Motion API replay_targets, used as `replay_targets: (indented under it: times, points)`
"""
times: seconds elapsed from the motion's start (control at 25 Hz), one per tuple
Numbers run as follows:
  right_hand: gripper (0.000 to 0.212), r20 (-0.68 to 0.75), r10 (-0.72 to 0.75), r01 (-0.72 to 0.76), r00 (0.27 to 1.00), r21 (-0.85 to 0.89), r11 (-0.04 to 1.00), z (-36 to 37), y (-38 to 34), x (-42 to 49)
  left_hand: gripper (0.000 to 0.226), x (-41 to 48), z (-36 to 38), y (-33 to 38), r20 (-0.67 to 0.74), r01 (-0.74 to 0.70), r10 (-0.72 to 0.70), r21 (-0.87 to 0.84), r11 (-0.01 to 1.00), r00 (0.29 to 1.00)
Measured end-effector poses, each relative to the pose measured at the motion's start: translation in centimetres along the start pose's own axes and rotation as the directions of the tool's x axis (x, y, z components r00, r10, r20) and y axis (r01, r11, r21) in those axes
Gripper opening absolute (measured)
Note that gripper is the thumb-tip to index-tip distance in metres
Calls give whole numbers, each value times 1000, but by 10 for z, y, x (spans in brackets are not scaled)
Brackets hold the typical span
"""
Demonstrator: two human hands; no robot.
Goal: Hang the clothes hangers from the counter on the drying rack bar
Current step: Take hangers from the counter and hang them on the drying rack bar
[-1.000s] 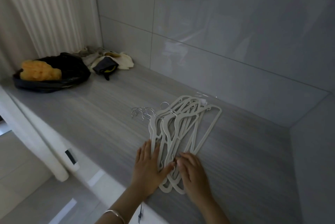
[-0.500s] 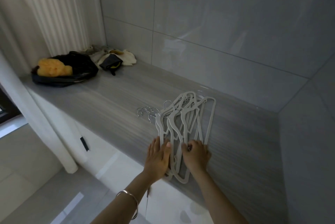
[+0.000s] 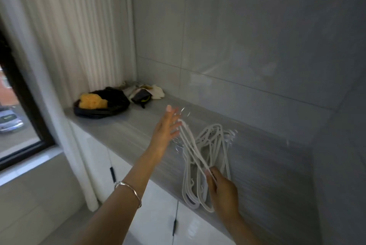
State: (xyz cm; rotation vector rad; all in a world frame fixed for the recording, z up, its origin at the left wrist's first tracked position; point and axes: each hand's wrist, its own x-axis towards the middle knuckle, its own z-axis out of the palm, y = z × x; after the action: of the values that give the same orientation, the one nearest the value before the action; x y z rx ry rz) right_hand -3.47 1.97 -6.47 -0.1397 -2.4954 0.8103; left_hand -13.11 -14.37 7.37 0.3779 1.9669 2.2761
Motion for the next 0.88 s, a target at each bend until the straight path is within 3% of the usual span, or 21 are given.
replay_targets:
  times: [0.04,0.12,0.24,0.32,0.36,0.48,0.64,0.76,0.88]
  points:
    - [29,62,-64,65,996,-23,998,1,-12,0,52,-11,-8,12,-3,-8,8,52,999,1000]
    - [45,145,-174,175,974,6,984,1,-34,-1,51,-40,-27,30,-87,-90,124,319,943,989]
    - [43,210,-334,281,919,248,927,-14,-68,-12,46,-102,-65,56,-128,-164,324,657,736,937]
    - [45,219,-475,360,852,415,836,-31,-90,-24,37,-153,-84,73,-120,-121,379,823,554,918]
    - [48,241,-530,367,813,494,788,-42,-104,-34,30,-186,-89,83,-135,-86,380,855,511,915]
    - [53,312,-653,373,690,619,691,-76,-139,-64,23,-291,-89,118,-212,-27,349,820,571,913]
    - [29,381,-787,240,486,807,539,-128,-204,-116,27,-447,-61,178,-355,51,327,742,669,876]
    - [23,354,-861,171,366,884,436,-161,-269,-161,27,-555,-36,220,-472,68,361,677,733,804]
    - [23,304,-937,194,171,922,334,-199,-337,-214,26,-656,-19,248,-584,30,428,614,789,690]
